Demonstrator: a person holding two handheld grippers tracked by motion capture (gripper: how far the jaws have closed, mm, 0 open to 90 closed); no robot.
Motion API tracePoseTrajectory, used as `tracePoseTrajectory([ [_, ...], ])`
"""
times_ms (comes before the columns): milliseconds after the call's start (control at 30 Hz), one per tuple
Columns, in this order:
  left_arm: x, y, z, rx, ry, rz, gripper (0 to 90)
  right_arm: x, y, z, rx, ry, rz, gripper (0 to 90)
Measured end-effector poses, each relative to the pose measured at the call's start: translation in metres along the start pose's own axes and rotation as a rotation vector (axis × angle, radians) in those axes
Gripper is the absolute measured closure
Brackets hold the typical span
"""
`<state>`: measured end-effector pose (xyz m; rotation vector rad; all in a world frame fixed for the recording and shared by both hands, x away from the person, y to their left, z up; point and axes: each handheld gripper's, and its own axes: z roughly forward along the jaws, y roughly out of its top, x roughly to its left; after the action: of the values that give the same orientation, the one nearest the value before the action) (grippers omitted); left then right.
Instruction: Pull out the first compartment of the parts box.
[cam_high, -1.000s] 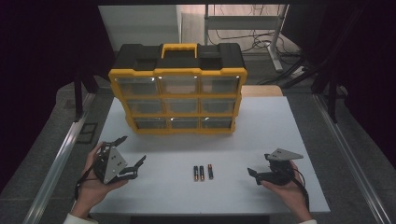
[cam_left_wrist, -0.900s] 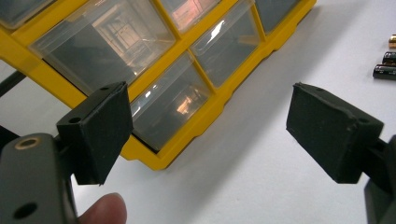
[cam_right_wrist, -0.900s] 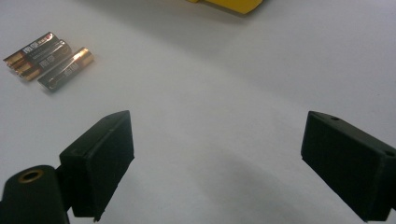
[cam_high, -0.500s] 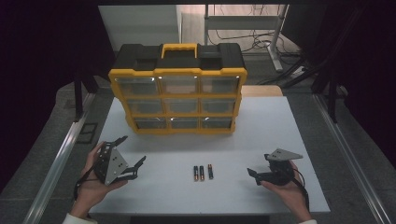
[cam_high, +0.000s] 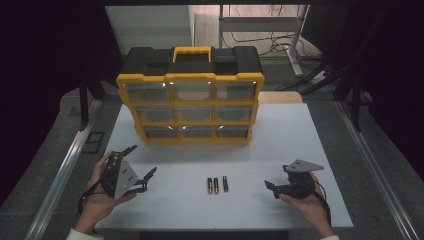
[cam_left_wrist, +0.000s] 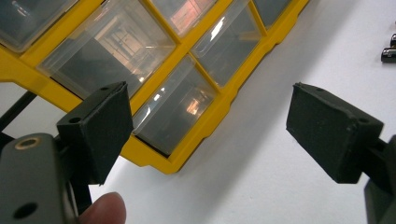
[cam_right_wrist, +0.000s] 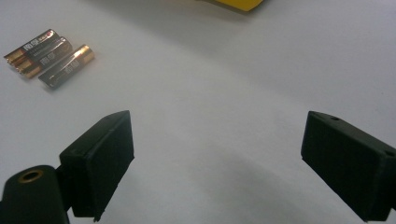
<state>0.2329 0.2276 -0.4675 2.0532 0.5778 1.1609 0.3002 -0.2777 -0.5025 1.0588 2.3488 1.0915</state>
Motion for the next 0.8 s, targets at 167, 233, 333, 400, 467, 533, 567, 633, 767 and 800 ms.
tracePoseTrajectory([
  [167, 0.0006, 0.0012, -0.0005, -0.002, 0.006, 0.012, 15.1, 0.0000, 0.0000, 0.0001, 0.001, 0.000, 0.001, 9.7],
  [233, 0.0009, 0.0016, -0.0004, -0.001, 0.008, 0.018, 15.0, 0.0001, 0.0000, 0.0002, 0.001, 0.000, 0.001, 9.7],
  [333, 0.0014, 0.0027, -0.0005, 0.001, 0.011, 0.030, 15.1, 0.0003, -0.0001, -0.0001, 0.002, -0.003, 0.001, 9.7],
  [400, 0.0021, 0.0040, -0.0008, 0.001, 0.013, 0.038, 15.0, 0.0002, -0.0001, -0.0002, 0.002, -0.003, 0.001, 9.8],
  [467, 0.0032, 0.0060, -0.0009, -0.004, 0.018, 0.045, 14.9, 0.0003, -0.0001, -0.0002, 0.002, -0.004, 0.001, 9.7],
  [533, 0.0039, 0.0070, -0.0009, -0.005, 0.021, 0.048, 14.8, 0.0004, -0.0001, -0.0001, 0.004, -0.004, 0.001, 9.7],
  [567, 0.0039, 0.0070, -0.0009, -0.005, 0.021, 0.048, 14.7, 0.0004, -0.0001, -0.0001, 0.004, -0.004, 0.001, 9.7],
  [633, 0.0039, 0.0076, -0.0003, -0.003, 0.024, 0.053, 14.6, 0.0004, -0.0002, -0.0001, 0.004, -0.004, 0.001, 9.8],
  [767, 0.0037, 0.0087, 0.0006, 0.001, 0.029, 0.075, 14.4, 0.0003, -0.0002, -0.0001, 0.004, -0.003, 0.000, 9.7],
  [800, 0.0040, 0.0095, 0.0008, 0.001, 0.030, 0.085, 14.4, 0.0005, -0.0003, 0.0000, 0.005, -0.004, -0.001, 9.7],
])
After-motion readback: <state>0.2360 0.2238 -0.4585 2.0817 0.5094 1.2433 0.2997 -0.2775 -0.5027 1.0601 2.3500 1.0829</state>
